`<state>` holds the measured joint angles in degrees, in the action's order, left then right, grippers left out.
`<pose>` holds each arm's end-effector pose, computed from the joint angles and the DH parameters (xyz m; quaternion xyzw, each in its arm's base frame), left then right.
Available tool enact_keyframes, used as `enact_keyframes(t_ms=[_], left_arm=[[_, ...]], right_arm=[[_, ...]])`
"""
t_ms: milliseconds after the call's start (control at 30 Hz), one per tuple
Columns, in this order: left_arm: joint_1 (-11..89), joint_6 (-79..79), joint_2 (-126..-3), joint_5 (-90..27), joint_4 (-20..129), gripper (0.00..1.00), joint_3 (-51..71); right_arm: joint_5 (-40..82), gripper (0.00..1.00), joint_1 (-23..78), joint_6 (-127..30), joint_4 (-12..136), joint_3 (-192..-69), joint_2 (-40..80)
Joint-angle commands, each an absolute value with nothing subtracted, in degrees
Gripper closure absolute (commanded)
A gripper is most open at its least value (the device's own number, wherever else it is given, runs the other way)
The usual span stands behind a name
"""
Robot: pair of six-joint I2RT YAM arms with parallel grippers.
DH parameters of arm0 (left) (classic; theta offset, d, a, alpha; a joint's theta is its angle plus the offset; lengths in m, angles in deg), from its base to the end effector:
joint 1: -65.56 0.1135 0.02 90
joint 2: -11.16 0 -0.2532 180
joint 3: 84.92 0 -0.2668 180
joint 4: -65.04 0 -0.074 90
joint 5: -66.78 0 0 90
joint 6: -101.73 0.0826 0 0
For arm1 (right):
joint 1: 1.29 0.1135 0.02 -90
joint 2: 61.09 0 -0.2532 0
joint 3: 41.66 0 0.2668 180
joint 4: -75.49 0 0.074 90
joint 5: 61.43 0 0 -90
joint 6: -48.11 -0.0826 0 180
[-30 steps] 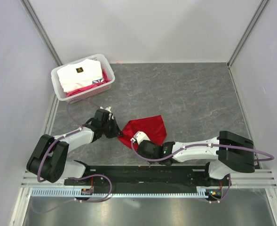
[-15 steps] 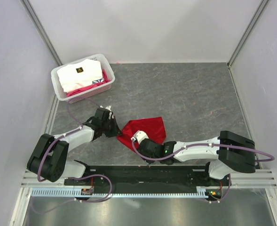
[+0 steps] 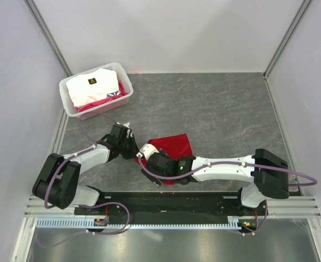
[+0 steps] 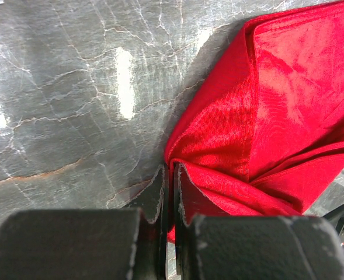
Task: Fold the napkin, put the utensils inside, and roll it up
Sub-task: Roll the napkin with the utensil
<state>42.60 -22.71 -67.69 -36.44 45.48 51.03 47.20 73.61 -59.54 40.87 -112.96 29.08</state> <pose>0.2505 -0.1267 0.0842 -0.0595 0.9445 -0.2421 0.2140 0.1202 0.3444 0.1580 -0.4045 0.8469 0.1171 0.3247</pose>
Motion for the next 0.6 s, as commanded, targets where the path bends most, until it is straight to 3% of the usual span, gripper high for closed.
enact_keyframes(t_ms=[0,433,567], left_arm=[[42.5,-20.5,-69.3,-36.9,43.8,0.98,50.1],[42.6,-20.4,-70.0,-37.8,43.9,0.98,49.9],[42.6,-20.4,-69.9,-38.2,44.0,0.98,49.9]], right_arm=[[50.1,0.21,74.0,-53.7,39.1,-117.9,34.3],[49.4,0.24,73.9,-53.6,43.3,-116.0,41.5],[45.3,0.34,72.4,-54.2,46.1,-113.0,41.3]])
